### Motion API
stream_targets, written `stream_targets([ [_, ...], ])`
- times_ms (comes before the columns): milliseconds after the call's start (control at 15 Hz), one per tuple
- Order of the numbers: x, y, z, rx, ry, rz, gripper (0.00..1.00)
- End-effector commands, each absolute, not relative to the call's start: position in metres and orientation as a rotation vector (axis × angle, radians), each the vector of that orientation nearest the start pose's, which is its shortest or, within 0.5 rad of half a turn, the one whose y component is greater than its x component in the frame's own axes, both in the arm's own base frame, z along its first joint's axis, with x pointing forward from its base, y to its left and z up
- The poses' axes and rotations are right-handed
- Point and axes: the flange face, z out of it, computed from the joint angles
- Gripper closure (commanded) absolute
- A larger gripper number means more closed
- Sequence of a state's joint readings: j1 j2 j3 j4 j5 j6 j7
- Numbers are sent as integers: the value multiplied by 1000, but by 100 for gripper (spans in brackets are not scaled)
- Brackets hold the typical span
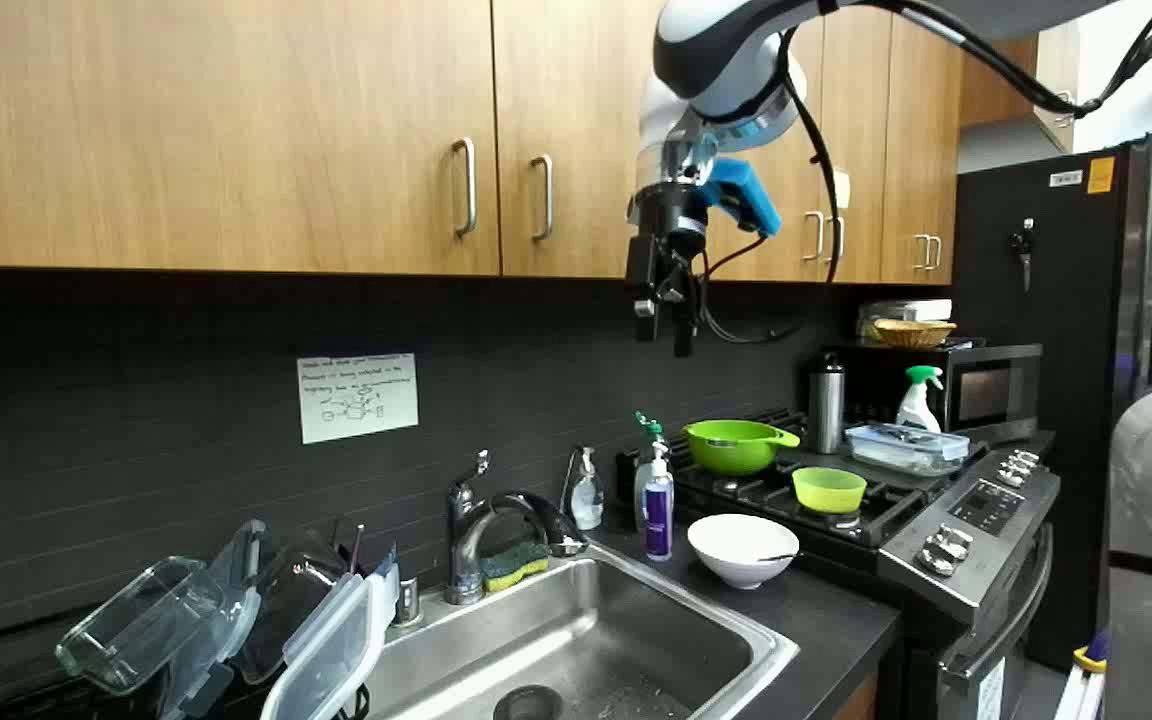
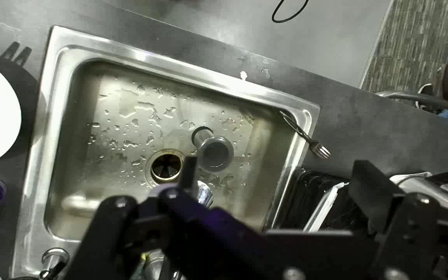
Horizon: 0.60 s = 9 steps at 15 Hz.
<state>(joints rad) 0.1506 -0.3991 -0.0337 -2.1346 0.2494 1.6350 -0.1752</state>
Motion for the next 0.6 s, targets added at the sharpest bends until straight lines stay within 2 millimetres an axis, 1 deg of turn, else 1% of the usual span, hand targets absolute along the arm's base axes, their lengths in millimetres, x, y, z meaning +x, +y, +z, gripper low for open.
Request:
stream_targets([
  [0, 417, 72, 563, -2849, -382, 135, 0],
  [533, 418, 59, 554, -2852, -358, 148, 0],
])
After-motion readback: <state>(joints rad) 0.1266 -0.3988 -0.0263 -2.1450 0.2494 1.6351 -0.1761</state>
